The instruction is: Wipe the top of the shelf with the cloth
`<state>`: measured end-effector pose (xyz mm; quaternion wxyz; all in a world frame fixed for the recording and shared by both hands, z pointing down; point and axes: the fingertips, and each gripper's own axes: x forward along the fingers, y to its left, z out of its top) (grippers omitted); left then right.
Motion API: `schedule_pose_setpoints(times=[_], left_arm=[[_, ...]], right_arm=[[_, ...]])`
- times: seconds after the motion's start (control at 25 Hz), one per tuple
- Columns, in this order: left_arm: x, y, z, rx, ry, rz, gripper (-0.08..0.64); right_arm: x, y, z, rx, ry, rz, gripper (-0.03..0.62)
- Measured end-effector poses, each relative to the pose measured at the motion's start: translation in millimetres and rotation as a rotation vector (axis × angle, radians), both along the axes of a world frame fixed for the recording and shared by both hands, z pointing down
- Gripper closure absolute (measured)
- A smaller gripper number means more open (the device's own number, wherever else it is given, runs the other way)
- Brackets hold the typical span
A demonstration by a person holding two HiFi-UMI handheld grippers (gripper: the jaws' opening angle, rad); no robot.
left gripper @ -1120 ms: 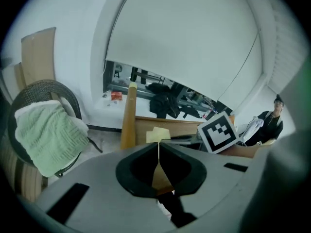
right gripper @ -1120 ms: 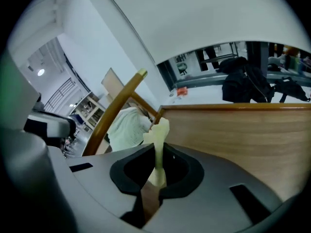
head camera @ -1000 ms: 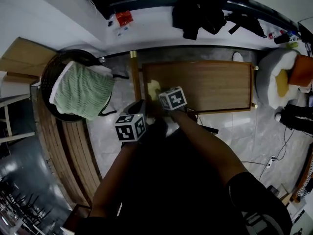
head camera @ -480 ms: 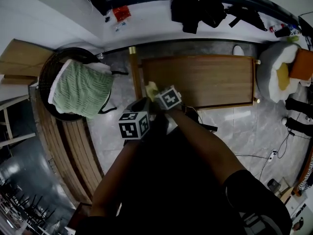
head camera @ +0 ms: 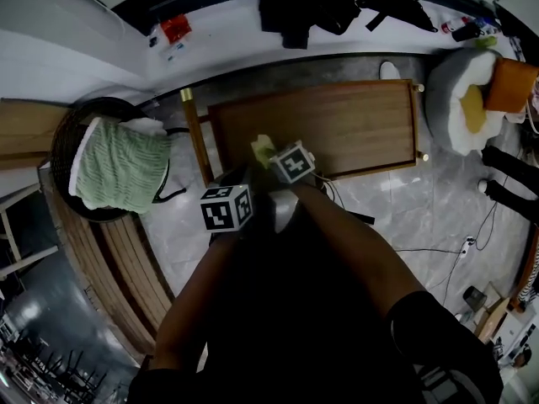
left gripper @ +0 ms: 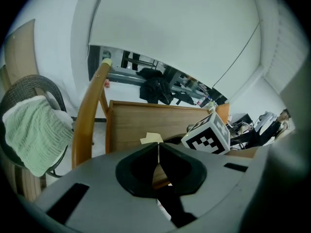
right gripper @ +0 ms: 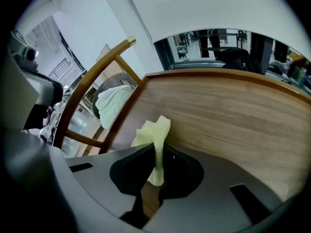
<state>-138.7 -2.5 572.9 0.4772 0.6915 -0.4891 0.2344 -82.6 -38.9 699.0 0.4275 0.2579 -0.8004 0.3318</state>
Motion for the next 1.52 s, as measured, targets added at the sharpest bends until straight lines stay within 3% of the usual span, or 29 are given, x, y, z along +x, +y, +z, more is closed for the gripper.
schedule_pose_setpoints(times=[0.32, 1.12, 1.52], left_arm=[[60, -11, 23, -0.04, -0.021, 0.05, 0.545], [233, -61, 42, -0.04, 0.036, 0.197, 0.545], [251, -64, 43, -0.04, 0.044, 0.189, 0.545]], right_arm=[[95, -15, -5, -0.005, 0.045, 0.079, 0.548], [330, -60, -23, 0.065, 0.158, 0.308, 0.546], [404, -79, -32, 0.105, 0.207, 0.404, 0.546]])
